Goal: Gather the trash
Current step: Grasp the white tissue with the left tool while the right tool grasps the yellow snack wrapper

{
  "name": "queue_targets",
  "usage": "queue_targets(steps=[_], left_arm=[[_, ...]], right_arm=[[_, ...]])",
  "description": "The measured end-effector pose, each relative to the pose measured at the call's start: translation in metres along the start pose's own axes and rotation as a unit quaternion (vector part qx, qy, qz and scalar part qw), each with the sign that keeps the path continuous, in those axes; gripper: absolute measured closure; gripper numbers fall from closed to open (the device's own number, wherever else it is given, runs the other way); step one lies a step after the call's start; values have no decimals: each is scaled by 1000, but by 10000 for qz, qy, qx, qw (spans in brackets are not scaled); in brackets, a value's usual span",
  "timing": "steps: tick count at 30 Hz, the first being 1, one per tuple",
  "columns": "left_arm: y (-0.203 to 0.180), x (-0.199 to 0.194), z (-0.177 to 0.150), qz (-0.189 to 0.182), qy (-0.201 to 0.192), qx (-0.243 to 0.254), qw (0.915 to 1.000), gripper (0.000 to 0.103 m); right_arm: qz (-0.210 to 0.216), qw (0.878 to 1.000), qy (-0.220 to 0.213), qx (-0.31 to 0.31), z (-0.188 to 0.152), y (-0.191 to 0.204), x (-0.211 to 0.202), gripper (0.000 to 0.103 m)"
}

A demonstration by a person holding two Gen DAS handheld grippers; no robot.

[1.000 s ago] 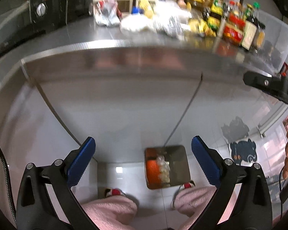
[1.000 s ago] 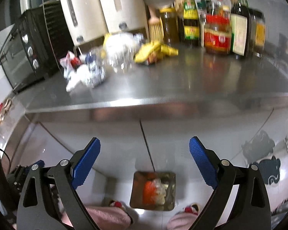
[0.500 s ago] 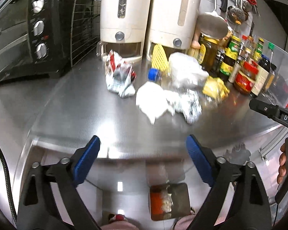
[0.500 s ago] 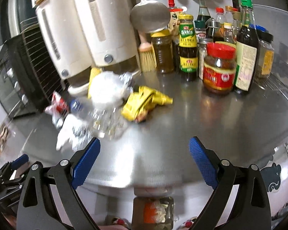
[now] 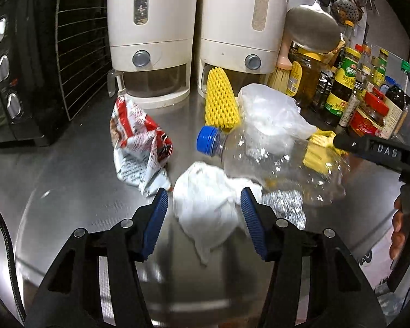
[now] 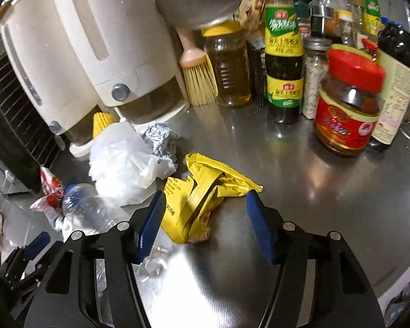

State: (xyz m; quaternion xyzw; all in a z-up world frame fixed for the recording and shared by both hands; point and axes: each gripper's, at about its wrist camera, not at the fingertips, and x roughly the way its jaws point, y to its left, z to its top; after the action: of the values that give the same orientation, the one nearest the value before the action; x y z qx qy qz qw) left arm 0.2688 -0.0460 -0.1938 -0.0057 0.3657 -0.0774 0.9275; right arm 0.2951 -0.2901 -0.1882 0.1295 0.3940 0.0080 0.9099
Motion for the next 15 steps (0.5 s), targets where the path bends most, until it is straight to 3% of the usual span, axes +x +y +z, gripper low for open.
queue_targets(steps=[8,11,12,15], left_arm=[[-2,26,8,21,249,68,9997,54],[-2,34,6,-13,370,90,9993,66],[-2,36,6,-10,383,87,9992,67],[-2,37,6,32,375,104,9992,79]], right_arm=[[-18,9997,246,91,-4,-3,33,42],[-89,9996,268,32,-5,-2,38,57],[-149,9995,260,-13,-5,-1,40,67],[-92,9996,250,39,-5,-5,39,75]])
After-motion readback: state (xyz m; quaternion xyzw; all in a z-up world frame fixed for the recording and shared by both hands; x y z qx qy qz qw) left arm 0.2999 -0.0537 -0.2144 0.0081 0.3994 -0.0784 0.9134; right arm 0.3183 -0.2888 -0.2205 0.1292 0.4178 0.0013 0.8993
